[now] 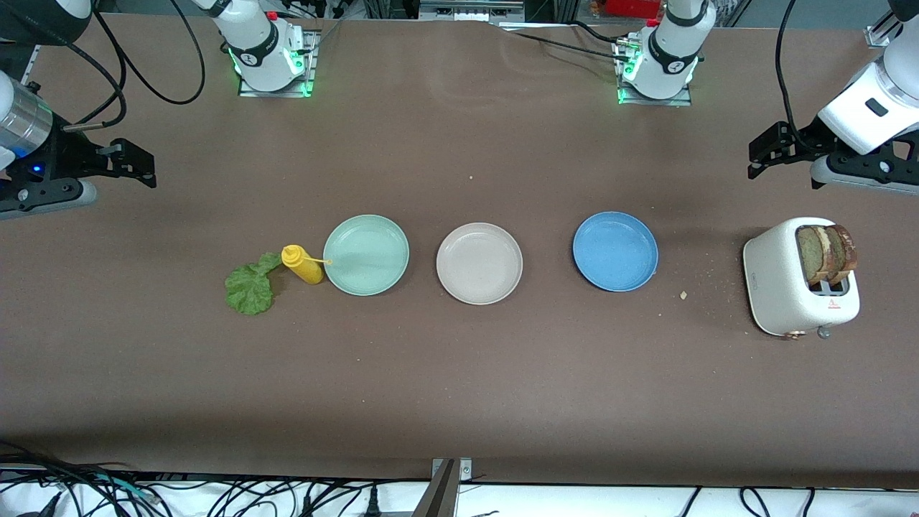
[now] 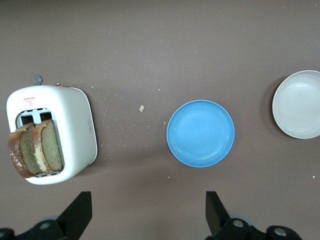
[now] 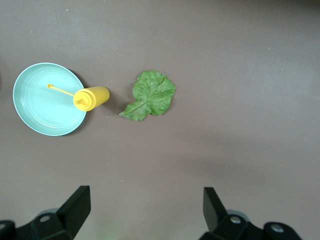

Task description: Make sandwich in beige plate with both arms

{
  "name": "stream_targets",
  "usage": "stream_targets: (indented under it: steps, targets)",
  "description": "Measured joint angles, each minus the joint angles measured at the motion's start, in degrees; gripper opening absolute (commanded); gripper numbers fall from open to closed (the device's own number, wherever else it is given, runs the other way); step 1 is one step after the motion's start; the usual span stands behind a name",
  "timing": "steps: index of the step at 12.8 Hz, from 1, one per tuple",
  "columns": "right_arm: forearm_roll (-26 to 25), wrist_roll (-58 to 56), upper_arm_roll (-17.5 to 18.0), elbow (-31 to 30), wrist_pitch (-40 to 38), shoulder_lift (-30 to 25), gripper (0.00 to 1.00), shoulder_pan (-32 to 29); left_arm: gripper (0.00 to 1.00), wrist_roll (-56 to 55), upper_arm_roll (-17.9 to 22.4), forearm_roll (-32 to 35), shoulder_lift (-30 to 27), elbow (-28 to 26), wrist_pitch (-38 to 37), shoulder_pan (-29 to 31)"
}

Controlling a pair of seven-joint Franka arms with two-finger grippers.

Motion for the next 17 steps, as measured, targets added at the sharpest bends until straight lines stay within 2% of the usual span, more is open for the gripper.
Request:
stream_targets:
  steps: [17]
  targets:
    - [0.0,0.0,0.8,0.0,0.0,0.0,1.0,0.0,1.0,0.0,0.1,0.0,0.0,0.0,0.0,0.1]
